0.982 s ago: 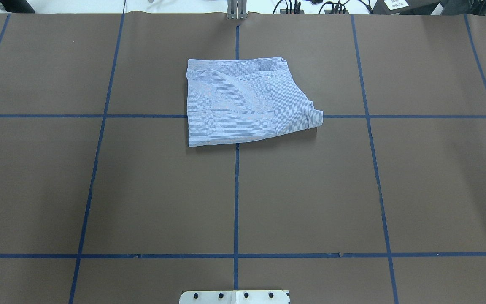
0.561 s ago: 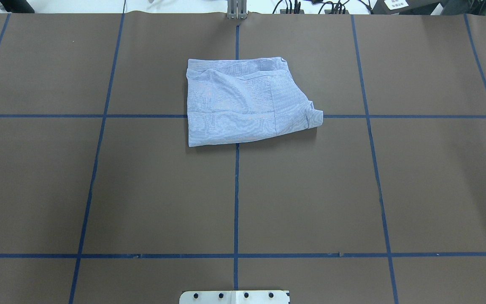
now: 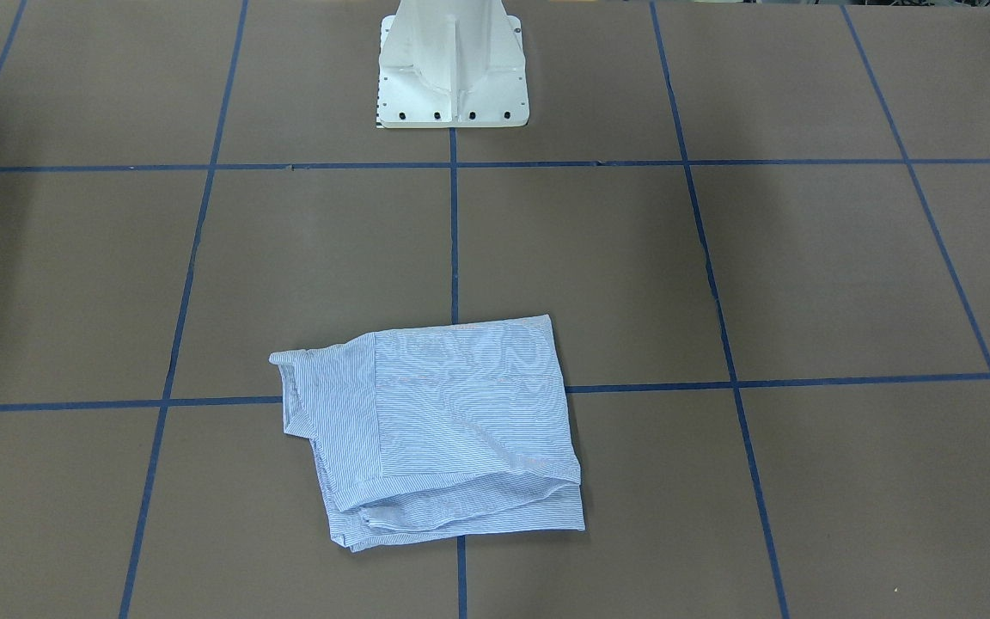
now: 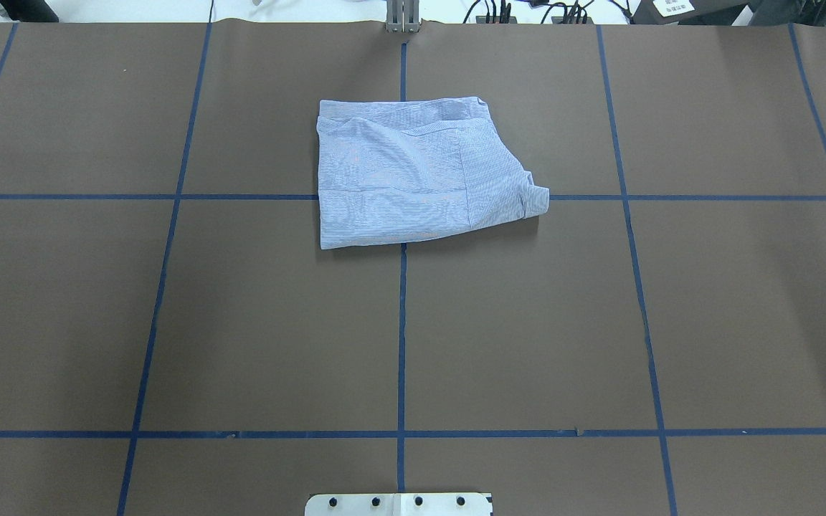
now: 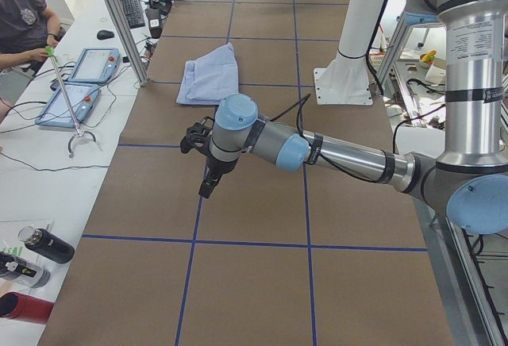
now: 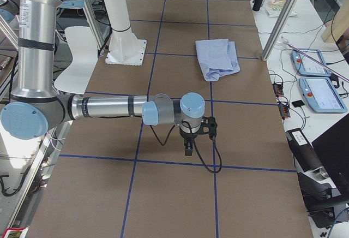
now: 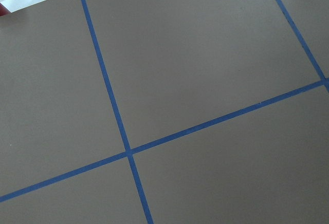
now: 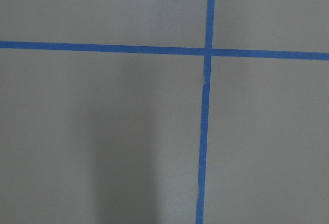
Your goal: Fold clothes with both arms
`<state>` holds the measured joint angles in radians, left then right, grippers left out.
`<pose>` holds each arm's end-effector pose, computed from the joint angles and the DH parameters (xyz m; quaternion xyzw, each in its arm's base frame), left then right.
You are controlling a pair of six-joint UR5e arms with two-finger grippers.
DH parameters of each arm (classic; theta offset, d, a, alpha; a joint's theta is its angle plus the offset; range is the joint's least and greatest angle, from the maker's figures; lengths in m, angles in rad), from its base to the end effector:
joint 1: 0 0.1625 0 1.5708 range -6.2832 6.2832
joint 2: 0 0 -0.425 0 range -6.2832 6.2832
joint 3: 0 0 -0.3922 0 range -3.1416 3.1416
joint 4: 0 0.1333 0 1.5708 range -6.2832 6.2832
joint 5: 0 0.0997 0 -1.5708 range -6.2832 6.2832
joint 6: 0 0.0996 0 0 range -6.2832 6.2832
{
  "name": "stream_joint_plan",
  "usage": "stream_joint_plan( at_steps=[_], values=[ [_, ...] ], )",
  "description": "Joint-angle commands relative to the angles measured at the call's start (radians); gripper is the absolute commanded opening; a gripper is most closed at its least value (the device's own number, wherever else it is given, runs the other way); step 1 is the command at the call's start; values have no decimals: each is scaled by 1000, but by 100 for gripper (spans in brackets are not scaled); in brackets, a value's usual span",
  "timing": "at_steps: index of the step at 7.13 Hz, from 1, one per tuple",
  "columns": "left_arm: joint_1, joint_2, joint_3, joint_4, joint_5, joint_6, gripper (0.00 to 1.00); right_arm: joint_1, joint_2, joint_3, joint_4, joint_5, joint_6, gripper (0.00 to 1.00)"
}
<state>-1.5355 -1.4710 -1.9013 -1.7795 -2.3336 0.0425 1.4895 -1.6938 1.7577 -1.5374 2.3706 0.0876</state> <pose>-0.0482 -0.4623 0.5185 0.2036 0.3625 0.1163 0.9020 0.0255 -0.4488 0.6186 0.0118 -0.3913 -0.0160 0.9201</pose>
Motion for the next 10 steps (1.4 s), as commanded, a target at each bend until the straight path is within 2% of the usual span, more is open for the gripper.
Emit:
stream_joint_plan(
  at_steps=[1,10],
  values=[
    [2,-3,8,0,-4,0,100,0,2,6,2,-1,-2,100],
    [2,-18,14,-5,-33,2,100,0,10,0,2,-2,-3,100]
  ],
)
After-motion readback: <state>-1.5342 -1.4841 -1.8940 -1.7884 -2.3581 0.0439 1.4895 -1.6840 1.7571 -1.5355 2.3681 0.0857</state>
